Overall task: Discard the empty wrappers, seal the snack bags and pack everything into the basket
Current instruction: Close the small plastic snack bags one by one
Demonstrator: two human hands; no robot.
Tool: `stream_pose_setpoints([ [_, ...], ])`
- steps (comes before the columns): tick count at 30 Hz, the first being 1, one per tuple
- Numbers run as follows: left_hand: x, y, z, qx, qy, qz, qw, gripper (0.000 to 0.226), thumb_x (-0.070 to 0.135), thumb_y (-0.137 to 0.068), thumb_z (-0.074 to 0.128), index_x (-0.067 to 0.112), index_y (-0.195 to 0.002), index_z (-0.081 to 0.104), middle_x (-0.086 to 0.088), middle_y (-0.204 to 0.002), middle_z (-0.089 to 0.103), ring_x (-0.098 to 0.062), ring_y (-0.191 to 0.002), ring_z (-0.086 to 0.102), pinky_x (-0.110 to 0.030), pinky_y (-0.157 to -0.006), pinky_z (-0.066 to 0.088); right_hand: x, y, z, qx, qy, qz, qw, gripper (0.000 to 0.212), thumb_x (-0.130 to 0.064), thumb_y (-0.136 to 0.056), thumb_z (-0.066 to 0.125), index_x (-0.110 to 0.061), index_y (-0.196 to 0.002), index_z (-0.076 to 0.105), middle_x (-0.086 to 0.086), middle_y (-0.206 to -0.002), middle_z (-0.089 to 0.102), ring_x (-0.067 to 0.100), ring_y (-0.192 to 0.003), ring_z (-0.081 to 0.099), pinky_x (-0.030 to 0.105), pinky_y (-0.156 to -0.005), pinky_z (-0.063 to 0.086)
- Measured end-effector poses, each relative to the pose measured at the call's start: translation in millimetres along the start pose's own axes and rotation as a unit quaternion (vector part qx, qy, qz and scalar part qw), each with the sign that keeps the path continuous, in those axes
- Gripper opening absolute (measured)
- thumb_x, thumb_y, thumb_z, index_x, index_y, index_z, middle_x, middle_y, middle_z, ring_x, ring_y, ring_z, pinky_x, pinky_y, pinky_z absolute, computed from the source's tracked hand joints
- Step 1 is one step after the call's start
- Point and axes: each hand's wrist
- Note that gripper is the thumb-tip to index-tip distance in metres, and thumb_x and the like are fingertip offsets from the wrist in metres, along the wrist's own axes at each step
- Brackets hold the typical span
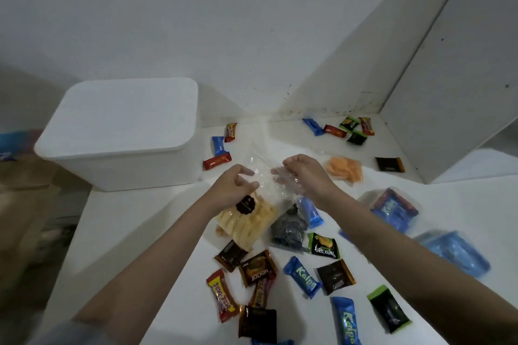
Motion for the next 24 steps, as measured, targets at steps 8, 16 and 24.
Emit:
stream_pose_setpoints([
  [8,1.7,-116.1,33.8,0.061,-0.091,-0.138,0.984,0.053,0.045,-0.092,0.052,0.007,-0.128,0.044,-0.004,-0.123,0.050,-0.022,-0.113,0.051,-0.029,-0.086,0.040,43.4,-108.8,-89.7,0.076,0.287,-0.059,0.953,0.025,-0.019,-0.088,0.063,-0.011,-0.111,0.056,0.000,-0.110,0.058,0.014,-0.101,0.053,0.025,-0.081,0.041],
  [16,-26.6,-176.3,37.1,0.224,-0.036,-0.239,0.944,0.071,0.050,-0.088,0.052,0.002,-0.136,0.032,-0.016,-0.134,0.050,-0.036,-0.121,0.050,-0.046,-0.101,0.044,78.3,-155.1,-115.0,-0.076,0.613,-0.080,0.783,0.044,-0.036,-0.085,0.062,-0.022,-0.125,0.054,0.004,-0.128,0.050,0.027,-0.118,0.047,0.039,-0.090,0.045],
  [24,6.0,-153.7,43.7,0.270,-0.067,-0.154,0.948,0.062,0.045,-0.089,0.055,0.011,-0.137,0.038,-0.016,-0.141,0.031,-0.034,-0.130,0.033,-0.046,-0.103,0.039,70.2,-134.0,-119.4,0.167,0.387,-0.217,0.880,0.014,-0.004,-0.093,0.046,0.001,-0.091,0.060,0.014,-0.085,0.064,0.032,-0.076,0.060,0.034,-0.064,0.044],
])
Point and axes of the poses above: each hand's wrist, its own y-axis away from the middle knuckle, its own z-axis out of the palm, x = y × z
